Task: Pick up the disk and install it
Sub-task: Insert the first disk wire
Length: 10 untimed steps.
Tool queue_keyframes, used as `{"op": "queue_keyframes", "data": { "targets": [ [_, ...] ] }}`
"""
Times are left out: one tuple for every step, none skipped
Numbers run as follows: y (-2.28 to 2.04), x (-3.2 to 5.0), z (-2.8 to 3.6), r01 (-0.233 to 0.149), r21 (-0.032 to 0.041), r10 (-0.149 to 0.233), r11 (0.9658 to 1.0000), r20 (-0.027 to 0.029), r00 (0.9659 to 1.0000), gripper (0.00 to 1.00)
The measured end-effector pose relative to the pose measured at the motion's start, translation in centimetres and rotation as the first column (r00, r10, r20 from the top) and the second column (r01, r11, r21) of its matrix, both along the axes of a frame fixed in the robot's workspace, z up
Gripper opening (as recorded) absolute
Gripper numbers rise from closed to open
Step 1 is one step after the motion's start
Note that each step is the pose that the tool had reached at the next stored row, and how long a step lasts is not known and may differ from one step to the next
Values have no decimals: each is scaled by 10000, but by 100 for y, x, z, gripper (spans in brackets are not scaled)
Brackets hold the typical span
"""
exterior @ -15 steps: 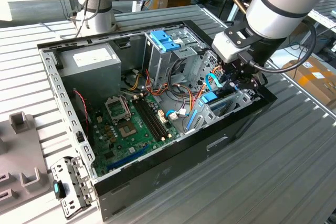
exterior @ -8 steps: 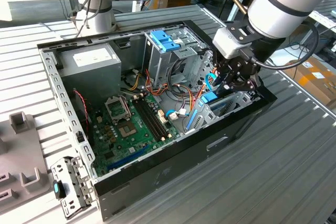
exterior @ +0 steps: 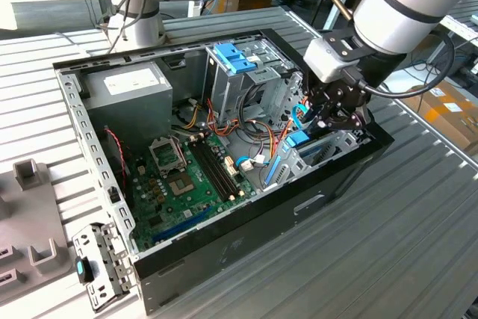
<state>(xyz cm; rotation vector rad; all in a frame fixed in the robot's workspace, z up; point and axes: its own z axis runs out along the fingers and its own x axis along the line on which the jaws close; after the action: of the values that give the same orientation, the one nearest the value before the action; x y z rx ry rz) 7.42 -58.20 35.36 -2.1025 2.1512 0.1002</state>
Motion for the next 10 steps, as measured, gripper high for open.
{"op": "queue_keyframes", "data": {
  "targets": [
    [2,24,0,0,1,0,10000,0,10000,24],
    [4,61,0,0,1,0,10000,0,10000,24],
    [5,83,0,0,1,0,10000,0,10000,24],
    [6,107,0,0,0,0,10000,0,10000,24],
    [7,138,0,0,0,0,10000,-1,10000,24],
    [8,161,0,0,1,0,10000,0,10000,24],
    [10,192,0,1,1,-1,10000,-1,10000,24],
    [11,217,0,1,1,-1,10000,0,10000,24],
    [12,249,0,1,0,-1,10000,0,10000,24],
    [13,271,0,1,1,-1,10000,-1,10000,24]
  ]
}}
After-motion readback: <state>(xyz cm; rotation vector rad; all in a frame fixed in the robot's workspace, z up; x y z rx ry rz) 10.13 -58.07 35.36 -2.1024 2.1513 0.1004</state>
